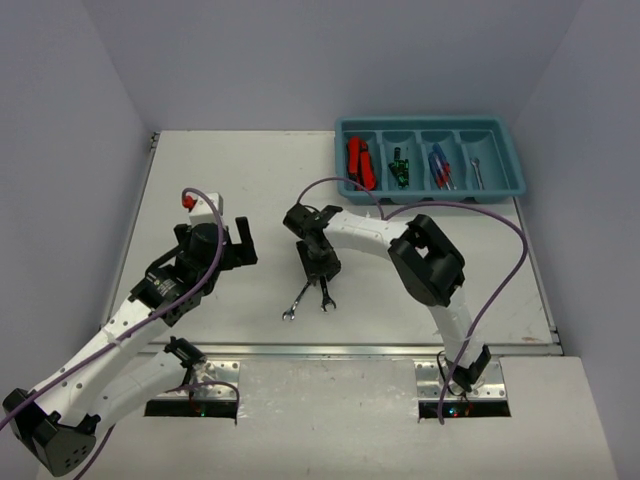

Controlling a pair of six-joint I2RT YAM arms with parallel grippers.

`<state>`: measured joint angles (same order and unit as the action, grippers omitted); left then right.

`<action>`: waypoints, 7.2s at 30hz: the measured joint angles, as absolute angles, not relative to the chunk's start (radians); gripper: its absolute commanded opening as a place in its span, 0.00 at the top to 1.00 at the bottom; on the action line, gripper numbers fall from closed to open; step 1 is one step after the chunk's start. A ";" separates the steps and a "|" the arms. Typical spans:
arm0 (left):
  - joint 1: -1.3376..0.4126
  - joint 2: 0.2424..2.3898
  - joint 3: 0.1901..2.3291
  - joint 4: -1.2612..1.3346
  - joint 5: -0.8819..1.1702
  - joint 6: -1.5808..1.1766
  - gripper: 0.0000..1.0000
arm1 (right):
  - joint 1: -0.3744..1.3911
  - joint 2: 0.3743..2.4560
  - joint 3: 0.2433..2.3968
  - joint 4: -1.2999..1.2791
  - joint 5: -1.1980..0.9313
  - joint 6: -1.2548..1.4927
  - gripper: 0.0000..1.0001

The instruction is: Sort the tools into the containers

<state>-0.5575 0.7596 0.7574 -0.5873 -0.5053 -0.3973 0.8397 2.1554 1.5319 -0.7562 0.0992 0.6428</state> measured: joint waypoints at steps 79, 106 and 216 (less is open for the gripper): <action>-0.583 0.690 0.757 -0.563 -0.417 -0.368 0.00 | 0.007 2.485 2.102 -0.034 0.859 -0.495 1.00; -0.583 0.715 0.757 -0.558 -0.416 -0.364 0.00 | 0.231 2.207 1.976 -0.448 0.845 -0.094 0.01; -0.483 0.622 0.757 -0.542 -0.354 -0.348 0.00 | 0.101 2.465 2.048 0.134 1.068 -0.798 0.94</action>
<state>-0.4830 0.6217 0.7570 -0.5423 -0.3544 -0.3480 0.1008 2.4652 2.0479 0.1339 1.0682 -0.7977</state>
